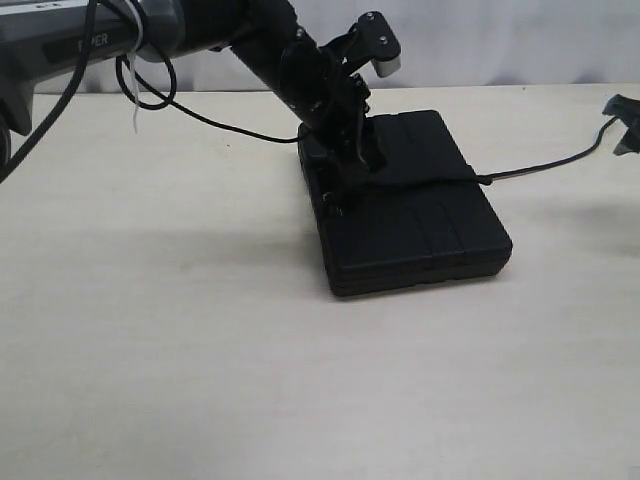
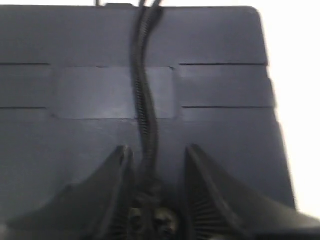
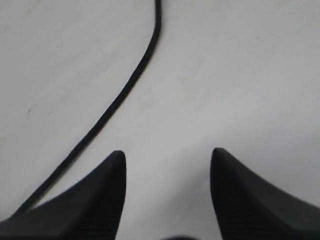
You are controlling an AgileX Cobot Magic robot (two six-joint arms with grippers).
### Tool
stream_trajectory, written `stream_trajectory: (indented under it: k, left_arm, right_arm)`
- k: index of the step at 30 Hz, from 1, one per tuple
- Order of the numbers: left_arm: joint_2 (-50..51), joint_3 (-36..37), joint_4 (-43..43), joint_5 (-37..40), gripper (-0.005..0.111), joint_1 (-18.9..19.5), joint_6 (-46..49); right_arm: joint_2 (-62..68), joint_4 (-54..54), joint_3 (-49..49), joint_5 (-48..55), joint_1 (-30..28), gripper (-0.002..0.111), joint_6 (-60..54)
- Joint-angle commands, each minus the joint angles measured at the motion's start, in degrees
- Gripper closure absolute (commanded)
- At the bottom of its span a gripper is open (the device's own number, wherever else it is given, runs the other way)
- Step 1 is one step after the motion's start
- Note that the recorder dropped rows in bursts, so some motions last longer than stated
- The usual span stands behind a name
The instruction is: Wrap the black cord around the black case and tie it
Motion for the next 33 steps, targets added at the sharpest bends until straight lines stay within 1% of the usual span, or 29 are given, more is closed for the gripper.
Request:
stream_trajectory:
  k: [1,8,11,13,16,18,20,21,23,26,33]
  left_arm:
    - [-0.8,0.1,1.0,-4.3,0.070,-0.1,-0.4]
    - [-0.8,0.1,1.5,-5.4,0.070,-0.1,-0.4]
    - [-0.8,0.1,1.5,-5.3,0.070,-0.1,-0.3]
    - [-0.8,0.1,1.5,-5.3,0.070,-0.1,0.1]
    - [-0.8,0.1,1.6,-5.2,0.070,-0.1,0.1]
    - [-0.8,0.1,1.6,-5.2,0.070,-0.1,0.1]
    - [-0.8,0.1,1.6,-4.6,0.070,-0.1,0.1]
    - [-0.8,0.1,1.4,-3.3,0.070,-0.1,0.1]
    - [-0.6,0.1,1.4,-1.1,0.070,-0.1,1.0]
    - [0.7,0.1,0.9,3.3,0.070,-0.1,4.8]
    - [1.9,0.1,0.7,2.8,0.070,-0.7,10.9]
  right_arm:
    - [5.7,1.5,-5.7,-2.7,-0.9,0.058,0.1]
    - [18.5,4.2,-24.1,3.6,-0.9,0.058,0.1]
    - [27.5,4.2,-34.7,9.6,-0.8,0.061,0.1]
    - [30.6,4.2,-38.5,10.6,-0.8,0.061,0.1]
    - [33.4,5.7,-40.3,10.9,-0.8,0.063,0.1]
    - [34.6,7.3,-40.3,11.6,-0.5,0.070,-1.6]
    - [35.4,7.8,-40.3,12.8,0.3,0.082,-4.8]
    - [35.8,9.2,-40.3,13.4,1.2,0.094,-8.6]
    - [36.1,10.9,-40.3,13.9,2.3,0.104,-12.6]
    - [36.2,13.4,-40.3,15.2,5.3,0.104,-17.7]
    - [33.1,8.4,-40.3,17.0,9.2,0.104,-18.5]
